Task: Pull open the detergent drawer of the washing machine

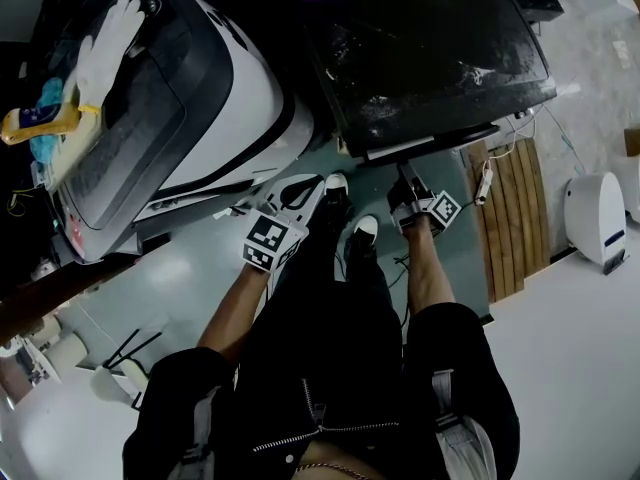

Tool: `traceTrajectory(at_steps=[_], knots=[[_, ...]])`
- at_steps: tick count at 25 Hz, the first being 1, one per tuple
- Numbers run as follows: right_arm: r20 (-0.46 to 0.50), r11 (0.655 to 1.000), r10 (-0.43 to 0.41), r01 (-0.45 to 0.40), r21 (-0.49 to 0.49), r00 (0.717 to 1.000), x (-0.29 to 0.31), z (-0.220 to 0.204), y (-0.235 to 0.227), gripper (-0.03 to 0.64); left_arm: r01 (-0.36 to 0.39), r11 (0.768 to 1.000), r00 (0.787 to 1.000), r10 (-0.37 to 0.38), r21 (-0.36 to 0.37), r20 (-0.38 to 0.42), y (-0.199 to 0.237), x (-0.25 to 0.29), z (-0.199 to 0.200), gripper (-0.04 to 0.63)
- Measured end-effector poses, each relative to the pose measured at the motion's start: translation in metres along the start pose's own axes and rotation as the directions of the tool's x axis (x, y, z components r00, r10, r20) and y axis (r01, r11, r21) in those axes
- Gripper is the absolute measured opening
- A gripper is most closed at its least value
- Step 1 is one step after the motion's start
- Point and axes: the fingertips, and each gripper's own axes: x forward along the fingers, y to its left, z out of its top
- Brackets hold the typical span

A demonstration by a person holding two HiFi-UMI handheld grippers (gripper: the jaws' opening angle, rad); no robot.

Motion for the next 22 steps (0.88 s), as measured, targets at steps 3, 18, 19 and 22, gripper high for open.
traceTrajectory(at_steps=[3, 18, 19, 22], knots=[[-0.016, 1.0, 0.015, -0.015, -0.014, 1.0, 0.006, -0.002, 0.002, 0.115, -0.009, 1.0, 1.0, 0.009, -0.008, -0.002, 0.006, -0.002, -0.001, 0.021], [0.072, 0.997, 0.072, -0.072, -0.001, 0.995, 0.015, 0.007, 0.003, 0.057, -0.024, 1.0, 0.999, 0.023, -0.019, -0.022, 0.013, -0.005, -0.008, 0.021], [0.068, 0.998, 0.068, -0.068, -0.008, 0.995, 0.013, 0.007, 0.002, 0.057, -0.022, 1.0, 1.0, 0.021, -0.018, -0.02, 0.012, -0.004, -0.007, 0.021], [0.054, 0.998, 0.062, -0.061, -0.026, 0.997, 0.009, 0.006, 0.002, 0.055, -0.014, 1.0, 1.0, 0.014, -0.011, -0.016, 0.01, -0.002, -0.004, 0.023]])
